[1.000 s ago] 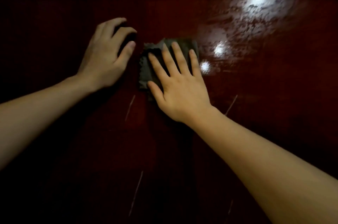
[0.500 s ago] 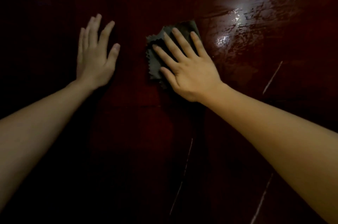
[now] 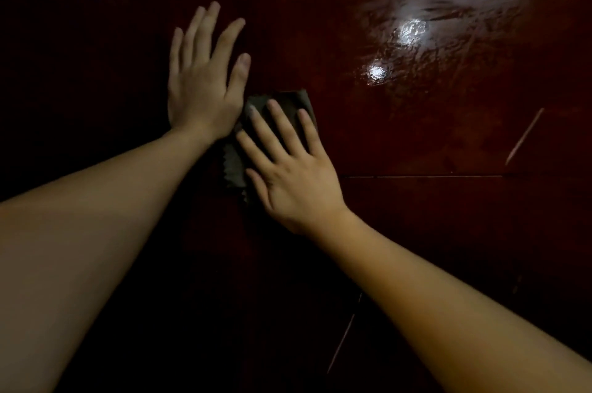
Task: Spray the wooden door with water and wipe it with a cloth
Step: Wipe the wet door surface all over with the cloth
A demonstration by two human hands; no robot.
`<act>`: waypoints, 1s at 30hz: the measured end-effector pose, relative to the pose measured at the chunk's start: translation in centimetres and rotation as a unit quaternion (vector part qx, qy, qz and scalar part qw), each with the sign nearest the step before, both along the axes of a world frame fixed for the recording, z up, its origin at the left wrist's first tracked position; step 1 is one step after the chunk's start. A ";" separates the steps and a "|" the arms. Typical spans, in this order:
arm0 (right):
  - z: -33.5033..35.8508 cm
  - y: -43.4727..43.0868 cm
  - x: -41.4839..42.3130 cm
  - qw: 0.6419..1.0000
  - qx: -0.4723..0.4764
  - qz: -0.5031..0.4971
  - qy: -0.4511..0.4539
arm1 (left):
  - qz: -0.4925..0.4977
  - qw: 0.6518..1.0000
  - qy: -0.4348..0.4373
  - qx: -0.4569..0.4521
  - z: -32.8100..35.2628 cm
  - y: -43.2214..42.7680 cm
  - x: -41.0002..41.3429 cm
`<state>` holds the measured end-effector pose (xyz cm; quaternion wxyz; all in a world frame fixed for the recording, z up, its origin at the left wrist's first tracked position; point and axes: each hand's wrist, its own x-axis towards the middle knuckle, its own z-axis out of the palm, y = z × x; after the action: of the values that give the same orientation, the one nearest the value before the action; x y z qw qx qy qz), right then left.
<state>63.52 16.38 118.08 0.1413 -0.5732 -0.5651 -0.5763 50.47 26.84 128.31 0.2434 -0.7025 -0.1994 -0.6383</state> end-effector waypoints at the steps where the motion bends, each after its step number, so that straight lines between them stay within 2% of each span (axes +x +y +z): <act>1: 0.0 -0.1 0.2 1.000 0.004 -0.001 0.001 | -0.005 1.000 -0.004 0.001 0.1 -0.1 0.1; 4: 0.2 -1.7 2.3 1.000 0.020 -0.019 0.009 | -0.021 1.000 -0.011 -0.005 0.3 0.0 0.2; 8: 1.1 -5.5 6.9 0.993 0.074 -0.064 0.072 | -0.050 0.998 -0.019 -0.022 0.1 0.1 0.3; 12: 1.5 -6.2 7.3 0.980 0.102 -0.080 0.149 | -0.159 0.983 -0.058 -0.068 0.5 -0.4 0.4; 14: 1.1 -4.4 5.0 0.984 0.101 -0.066 0.132 | -0.218 0.967 -0.082 -0.105 0.9 -1.3 0.4; 18: -0.2 1.0 -1.2 1.000 0.009 0.002 0.002 | -0.314 0.905 -0.197 -0.211 3.6 -3.8 -0.3; 20: -0.7 3.3 -4.2 0.998 -0.039 0.013 -0.046 | -0.286 0.911 -0.196 -0.223 4.7 -4.1 -0.7; 23: 0.0 4.4 -4.9 0.996 -0.050 0.009 -0.069 | -0.187 0.954 -0.144 -0.184 4.3 -3.9 -0.4; 26: 1.3 1.9 -1.4 1.000 0.005 0.000 -0.027 | -0.148 0.972 -0.117 -0.136 3.3 -3.0 0.6; 30: 2.9 -4.3 5.7 0.996 0.067 -0.048 0.043 | -0.107 0.982 -0.104 -0.119 2.0 -3.2 2.3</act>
<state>69.22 12.10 120.97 0.1760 -0.6131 -0.4903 -0.5940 52.76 23.67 130.32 0.0664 -0.6737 -0.2221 -0.7017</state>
